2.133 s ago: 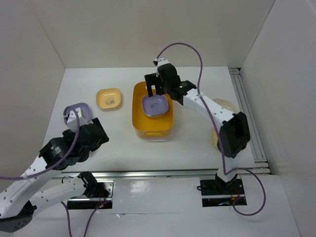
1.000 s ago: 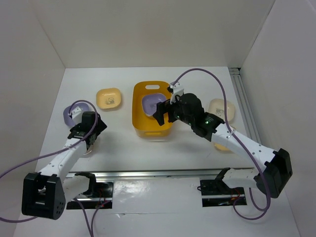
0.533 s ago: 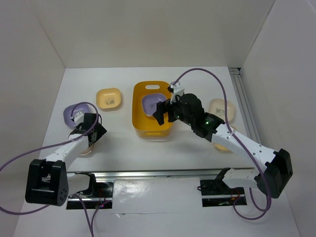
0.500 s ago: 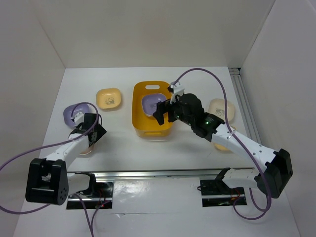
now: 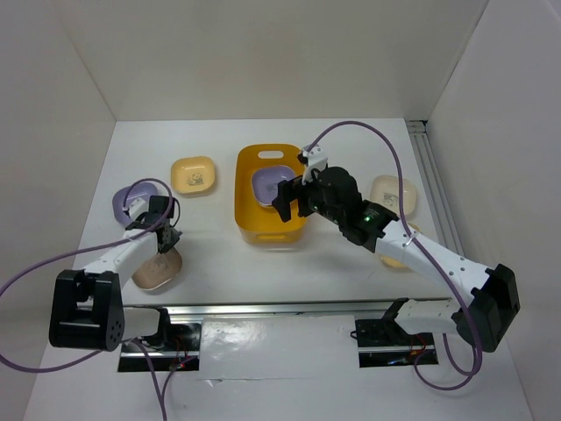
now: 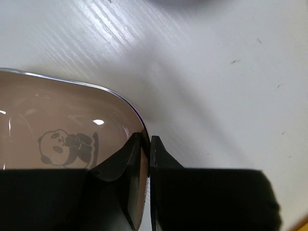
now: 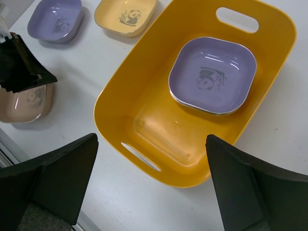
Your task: Place the plates into the plastic bin on the countertop
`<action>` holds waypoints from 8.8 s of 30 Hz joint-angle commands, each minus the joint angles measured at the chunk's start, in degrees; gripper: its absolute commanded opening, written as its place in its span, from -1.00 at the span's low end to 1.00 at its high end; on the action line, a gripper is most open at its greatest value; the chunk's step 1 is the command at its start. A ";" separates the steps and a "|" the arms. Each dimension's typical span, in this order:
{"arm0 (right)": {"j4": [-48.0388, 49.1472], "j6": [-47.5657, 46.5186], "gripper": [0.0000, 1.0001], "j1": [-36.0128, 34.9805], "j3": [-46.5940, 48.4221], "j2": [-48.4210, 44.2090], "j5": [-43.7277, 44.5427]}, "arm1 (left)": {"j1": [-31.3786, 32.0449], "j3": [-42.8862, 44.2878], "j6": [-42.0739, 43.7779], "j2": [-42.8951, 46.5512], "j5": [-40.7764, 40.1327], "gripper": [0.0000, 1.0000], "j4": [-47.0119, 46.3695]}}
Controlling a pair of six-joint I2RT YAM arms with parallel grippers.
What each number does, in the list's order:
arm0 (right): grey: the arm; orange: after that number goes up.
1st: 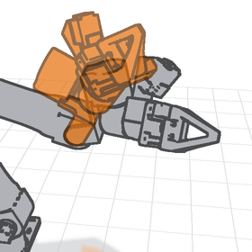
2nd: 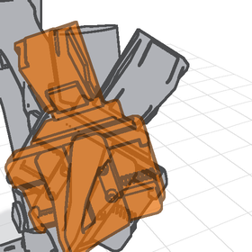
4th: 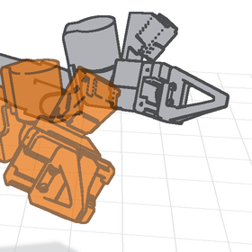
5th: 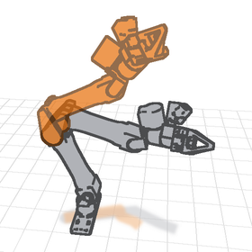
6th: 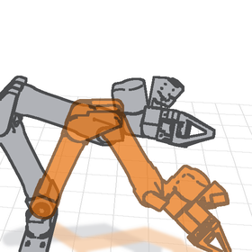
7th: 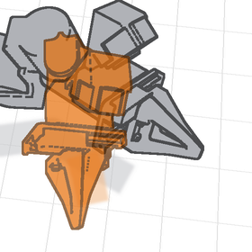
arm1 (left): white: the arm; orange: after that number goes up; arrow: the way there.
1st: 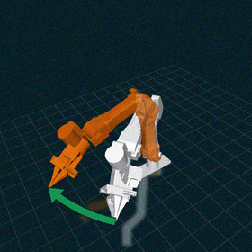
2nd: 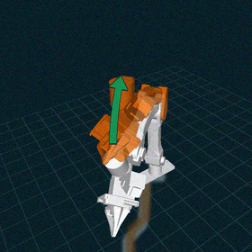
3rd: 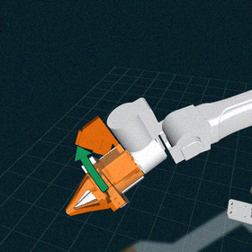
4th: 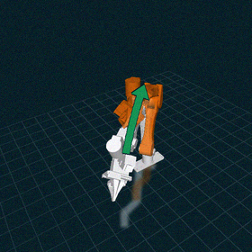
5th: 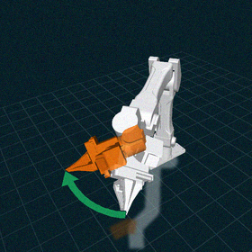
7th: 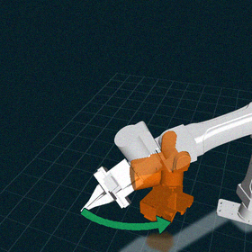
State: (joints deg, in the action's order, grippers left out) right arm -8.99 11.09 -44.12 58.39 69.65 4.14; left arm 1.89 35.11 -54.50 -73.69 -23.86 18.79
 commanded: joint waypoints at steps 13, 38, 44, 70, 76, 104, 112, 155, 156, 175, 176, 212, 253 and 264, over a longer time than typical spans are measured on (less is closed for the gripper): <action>0.12 0.51 1.00 -0.53 3.04 -3.03 5.60 | 11.17 8.27 -4.91 11.37 0.50 -1.00 12.05; -9.28 3.23 1.00 0.52 4.28 -18.67 19.50 | 30.89 65.76 -4.82 -22.88 5.49 -1.00 6.62; -10.34 3.76 1.00 1.14 3.23 -18.67 17.92 | 30.98 73.68 -7.37 -34.57 8.64 -1.00 5.56; -10.34 3.23 1.00 1.67 0.23 -18.14 11.85 | 31.86 73.01 -8.70 -33.03 5.14 0.81 5.03; -9.02 3.23 1.00 2.19 0.23 -18.14 11.15 | 29.85 72.46 -3.16 -22.91 -9.70 1.00 9.50; 4.95 2.18 1.00 4.39 -10.93 -8.83 -5.90 | -9.54 75.89 25.85 -48.29 17.79 0.91 13.73; 3.90 2.18 1.00 4.39 -9.79 -9.96 -5.37 | -9.54 74.57 25.23 -51.90 18.23 0.82 13.74; -11.92 11.14 1.00 8.68 -6.53 -15.68 21.17 | 10.84 63.24 7.85 -14.03 10.15 -1.00 13.48; -11.92 11.14 1.00 9.57 -6.54 -16.29 21.17 | 12.42 61.76 7.05 -13.24 8.84 -1.00 12.77; 0.47 6.58 1.00 45.78 -3.46 3.12 -6.16 | 29.13 63.05 2.20 -30.54 0.57 -1.00 10.30; 0.47 6.57 1.00 45.79 -3.46 3.82 -6.77 | 28.61 63.58 2.21 -31.59 0.57 -1.00 10.31; 2.66 4.46 1.00 43.42 -1.00 19.20 -4.33 | 34.23 52.35 7.74 -11.93 5.49 1.00 5.82; -16.14 -4.05 -1.00 12.67 32.38 26.83 19.85 | 36.34 32.83 9.15 22.98 -11.29 1.00 32.36; -23.17 -9.16 -1.00 -0.18 54.28 46.01 20.30 | 36.34 30.28 7.48 22.98 -13.50 1.00 32.89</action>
State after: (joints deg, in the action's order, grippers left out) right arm -27.92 3.88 -43.72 108.47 112.60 23.20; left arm 38.13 65.54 -45.54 -50.81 -35.29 51.70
